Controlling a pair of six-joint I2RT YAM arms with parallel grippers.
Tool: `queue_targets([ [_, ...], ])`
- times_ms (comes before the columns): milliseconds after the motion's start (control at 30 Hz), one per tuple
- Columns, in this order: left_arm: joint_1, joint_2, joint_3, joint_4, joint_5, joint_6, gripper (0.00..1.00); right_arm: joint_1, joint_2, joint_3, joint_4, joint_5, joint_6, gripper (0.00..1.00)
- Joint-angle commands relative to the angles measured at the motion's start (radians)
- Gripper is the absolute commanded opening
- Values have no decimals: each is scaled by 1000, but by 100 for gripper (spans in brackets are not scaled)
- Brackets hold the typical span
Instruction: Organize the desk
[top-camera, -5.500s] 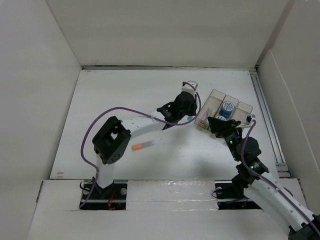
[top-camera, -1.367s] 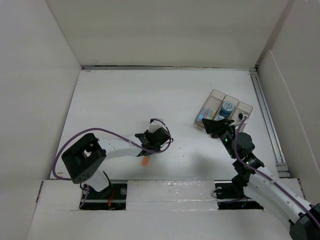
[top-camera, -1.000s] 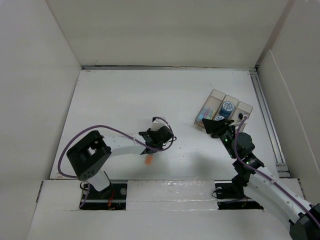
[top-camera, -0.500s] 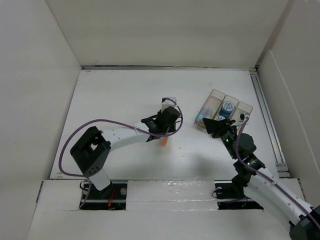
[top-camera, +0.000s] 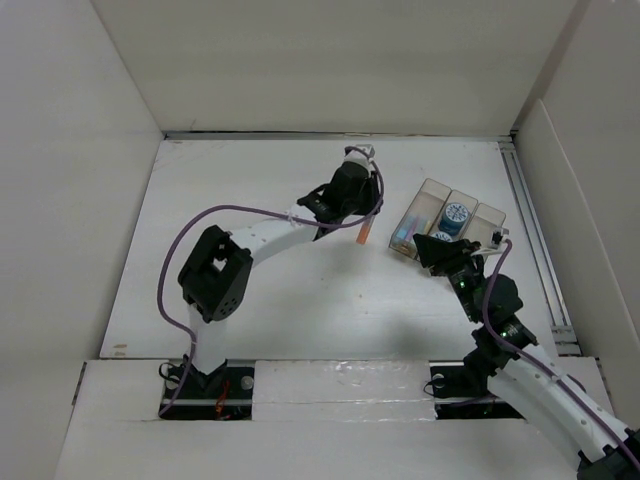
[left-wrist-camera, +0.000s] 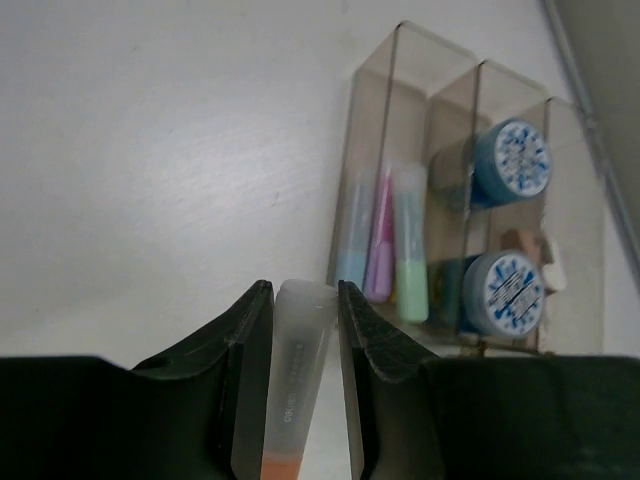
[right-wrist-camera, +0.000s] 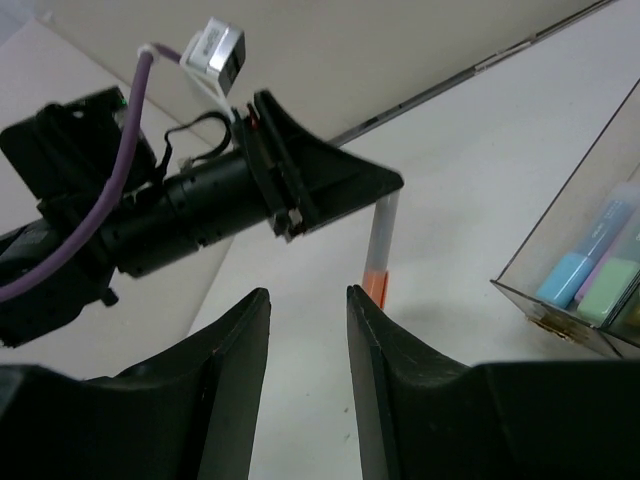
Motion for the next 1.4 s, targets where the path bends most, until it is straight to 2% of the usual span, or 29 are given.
queue_targets([
  [0,-4,54,151,91,155,16,0,7,-5,38,8,10,-14,42],
  [133,-4,154,277,128,215,-4,0,7,-10,40,2,5,-9,42],
  [467,-4,309,416,347,258,-84,0,7,-21,40,2,-6,-1,42],
  [633,-4,416,553,332,279,-93,0,7,-35,38,1,-4,0,42],
  [867,-13,476,593,333,282,-96,0,7,-28,38,2,-10,3,43],
  [967,-13,485,593,332,282,-93,10,7,-21,41,2,-12,2,43],
  [1067,-13,488,591,329,295,-91,23,7,-13,40,10,-15,2,43],
  [1267,-13,488,593,321,304,-90,39,7,5,38,19,-10,3,43],
  [1367,-13,476,581,326,305,-87,50,7,14,41,18,-20,-3,43],
])
